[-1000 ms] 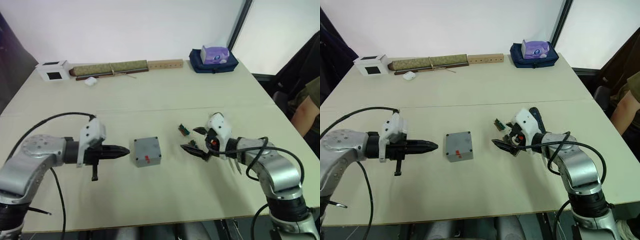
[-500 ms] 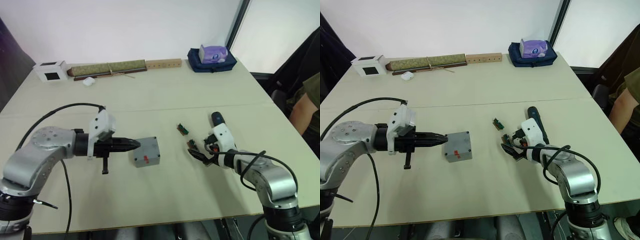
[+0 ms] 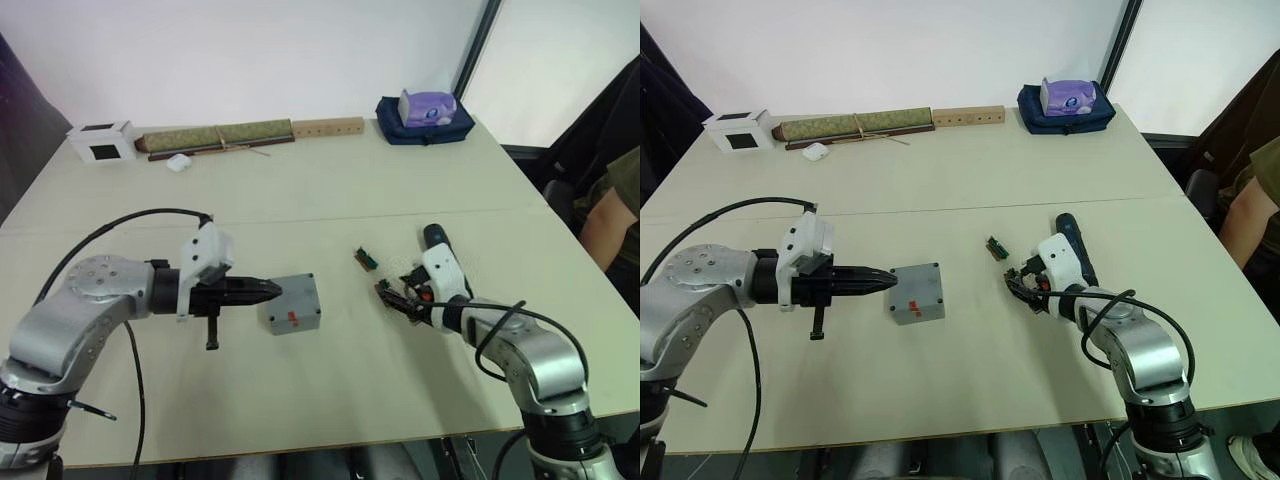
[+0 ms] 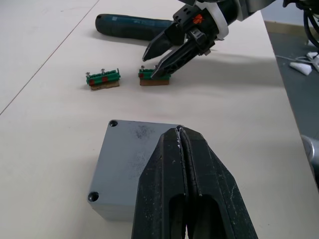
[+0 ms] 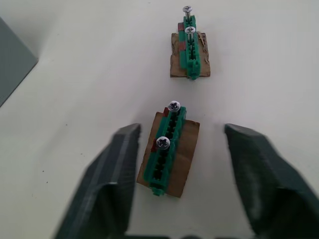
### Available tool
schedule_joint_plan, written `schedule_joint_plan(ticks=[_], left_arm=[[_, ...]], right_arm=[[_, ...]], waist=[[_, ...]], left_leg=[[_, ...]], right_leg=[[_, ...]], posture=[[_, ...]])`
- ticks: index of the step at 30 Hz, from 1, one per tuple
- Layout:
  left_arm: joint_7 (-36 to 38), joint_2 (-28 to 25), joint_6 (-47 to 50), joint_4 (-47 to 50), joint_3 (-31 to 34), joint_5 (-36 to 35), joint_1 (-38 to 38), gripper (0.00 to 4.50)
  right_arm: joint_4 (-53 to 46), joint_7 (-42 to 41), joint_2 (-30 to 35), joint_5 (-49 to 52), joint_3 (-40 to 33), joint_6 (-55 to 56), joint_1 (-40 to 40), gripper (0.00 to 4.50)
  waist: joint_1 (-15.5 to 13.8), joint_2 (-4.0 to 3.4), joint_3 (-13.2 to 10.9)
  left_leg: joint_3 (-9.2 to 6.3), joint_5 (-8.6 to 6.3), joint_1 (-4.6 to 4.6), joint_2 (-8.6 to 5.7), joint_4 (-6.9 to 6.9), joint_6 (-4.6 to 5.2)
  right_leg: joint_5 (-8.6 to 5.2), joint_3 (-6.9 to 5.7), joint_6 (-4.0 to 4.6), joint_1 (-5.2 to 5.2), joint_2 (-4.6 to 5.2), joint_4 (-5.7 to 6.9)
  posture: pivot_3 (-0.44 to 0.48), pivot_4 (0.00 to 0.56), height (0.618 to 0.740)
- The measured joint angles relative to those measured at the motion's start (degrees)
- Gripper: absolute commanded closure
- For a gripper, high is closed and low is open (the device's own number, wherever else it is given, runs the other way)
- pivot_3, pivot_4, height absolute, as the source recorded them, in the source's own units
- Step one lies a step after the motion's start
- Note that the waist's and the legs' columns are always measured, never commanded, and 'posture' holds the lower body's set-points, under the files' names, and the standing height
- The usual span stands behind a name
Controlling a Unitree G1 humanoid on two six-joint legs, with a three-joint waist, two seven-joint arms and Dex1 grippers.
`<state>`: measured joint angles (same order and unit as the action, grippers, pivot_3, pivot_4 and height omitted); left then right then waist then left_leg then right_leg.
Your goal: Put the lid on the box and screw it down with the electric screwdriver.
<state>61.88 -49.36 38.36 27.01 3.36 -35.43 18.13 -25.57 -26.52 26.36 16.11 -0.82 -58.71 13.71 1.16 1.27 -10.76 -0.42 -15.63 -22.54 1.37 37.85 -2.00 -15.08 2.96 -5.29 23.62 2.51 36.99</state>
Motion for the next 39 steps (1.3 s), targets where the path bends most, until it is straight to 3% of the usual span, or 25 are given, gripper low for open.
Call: schedule_joint_plan(ticks=[3, 4, 23, 29, 35, 39], left_arm=[[-0.2, 0.0, -0.1, 0.0, 0.0, 0.0, -0.1, 4.5], [-0.3, 0.0, -0.1, 0.0, 0.0, 0.0, -0.1, 4.5], [-0.8, -0.4, -0.7, -0.9, -0.2, 1.3, -0.6, 4.5], [-0.9, -1.9, -1.3, -1.3, 0.2, 1.8, -2.1, 4.5], [-1.4, -3.0, -1.7, -2.1, 2.4, 2.3, -4.3, 4.5], [-2.4, -3.0, -1.7, -1.8, 3.1, 2.3, -5.6, 4.5]], right_arm=[[0.0, -0.1, 0.2, 0.4, 0.0, 0.0, 0.0, 4.39], [-0.1, -0.3, 0.3, 0.5, 0.0, 0.1, 0.1, 4.45], [-3.6, -0.8, 3.7, 6.6, -3.0, -5.4, 3.7, 4.45], [-6.9, -2.8, 3.9, 11.8, -3.7, -8.0, 11.4, 4.45], [-0.9, -2.4, -3.2, 11.5, 8.6, -6.0, 20.1, 4.45], [4.0, -2.5, -3.9, 9.7, 11.8, -3.1, 21.1, 4.45]], waist=[[0.0, 0.0, 0.0], [0.0, 0.0, 0.0], [0.0, -0.03, 0.0], [0.1, -0.05, -0.1], [1.0, -0.06, -0.1], [1.0, -0.05, -0.1]], left_leg=[[0.0, 0.0, 0.0, 0.0, 0.0, 0.0], [0.0, 0.0, 0.0, 0.0, 0.0, 0.0], [0.01, 0.0, -0.01, 0.0, 0.0, 0.0], [0.0, 0.0, -0.02, 0.06, -0.06, 0.0], [0.0, 0.0, -0.04, 0.09, -0.21, 0.0], [0.05, 0.0, -0.44, 0.02, -0.18, 0.0]], right_leg=[[0.0, 0.0, 0.0, 0.0, 0.0, 0.0], [0.0, 0.0, 0.0, 0.0, 0.0, 0.0], [0.0, 0.0, 0.0, 0.01, 0.01, -0.01], [0.0, 0.0, 0.0, 0.06, -0.06, 0.0], [0.01, -0.01, 0.01, 0.15, -0.05, 0.01], [0.11, 0.01, -0.16, 0.5, 0.09, 0.01]], posture=[[0.0, 0.15, 0.74], [0.0, 0.15, 0.74], [0.0, 0.15, 0.74], [0.0, 0.15, 0.74], [0.0, 0.15, 0.74], [0.0, 0.15, 0.74]])
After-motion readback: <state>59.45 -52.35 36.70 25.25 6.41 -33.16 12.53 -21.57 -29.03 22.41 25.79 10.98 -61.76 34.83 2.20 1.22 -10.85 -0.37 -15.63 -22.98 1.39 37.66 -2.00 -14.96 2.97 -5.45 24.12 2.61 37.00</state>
